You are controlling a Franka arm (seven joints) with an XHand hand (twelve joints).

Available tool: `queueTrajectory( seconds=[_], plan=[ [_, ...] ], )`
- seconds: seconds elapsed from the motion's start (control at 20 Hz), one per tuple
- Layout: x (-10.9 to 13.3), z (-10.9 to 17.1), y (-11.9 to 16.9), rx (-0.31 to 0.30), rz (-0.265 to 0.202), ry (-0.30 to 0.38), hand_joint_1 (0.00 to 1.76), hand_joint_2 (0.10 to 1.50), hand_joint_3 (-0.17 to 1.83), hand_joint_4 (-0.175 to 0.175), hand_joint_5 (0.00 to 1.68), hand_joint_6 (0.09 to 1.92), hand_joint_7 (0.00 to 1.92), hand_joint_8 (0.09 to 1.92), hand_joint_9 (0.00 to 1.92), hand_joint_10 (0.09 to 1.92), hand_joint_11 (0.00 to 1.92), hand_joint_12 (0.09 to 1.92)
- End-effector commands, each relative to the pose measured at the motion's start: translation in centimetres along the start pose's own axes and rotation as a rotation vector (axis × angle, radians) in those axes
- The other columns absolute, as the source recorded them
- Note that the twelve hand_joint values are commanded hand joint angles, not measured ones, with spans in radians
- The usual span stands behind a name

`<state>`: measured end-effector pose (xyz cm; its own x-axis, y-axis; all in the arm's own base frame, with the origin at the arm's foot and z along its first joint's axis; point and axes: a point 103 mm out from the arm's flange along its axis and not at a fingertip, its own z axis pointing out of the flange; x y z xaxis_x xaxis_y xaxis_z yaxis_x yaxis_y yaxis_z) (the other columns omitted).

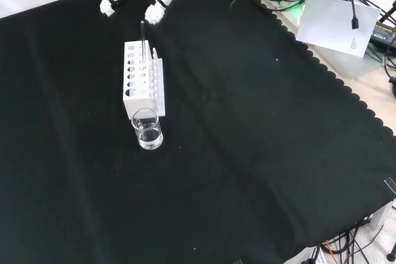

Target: Take the glass rod from the white test tube rack.

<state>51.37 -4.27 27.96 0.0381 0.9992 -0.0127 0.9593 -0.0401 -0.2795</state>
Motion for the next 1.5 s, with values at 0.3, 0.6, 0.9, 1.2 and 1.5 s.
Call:
queueTrajectory(
  seconds=[0.3,0.6,0.9,1.2,1.5],
  plan=[
    [0.6,1.6,-0.9,0.047,0.008,-0.036,0.27,1.21,0.06,-0.107,0.0,0.09,0.0,0.56,0.03,0.82,0.0,1.06],
    [0.4,2.6,-0.7,0.068,0.012,-0.039,0.27,1.21,0.08,-0.116,0.0,0.09,0.02,0.78,0.19,0.87,0.0,1.23],
    [0.3,3.4,0.2,0.071,0.002,-0.033,0.32,1.22,0.11,-0.137,0.01,0.09,0.14,0.88,0.39,0.87,0.04,1.38],
    [0.3,3.6,0.4,0.019,-0.022,-0.028,0.46,1.19,0.18,-0.173,0.24,0.09,0.51,0.93,0.79,0.92,0.42,1.34],
    [0.3,3.4,0.5,-0.041,-0.044,-0.022,0.62,1.11,0.35,-0.175,0.37,0.56,0.84,0.97,1.08,0.99,0.75,1.27]
  ],
)
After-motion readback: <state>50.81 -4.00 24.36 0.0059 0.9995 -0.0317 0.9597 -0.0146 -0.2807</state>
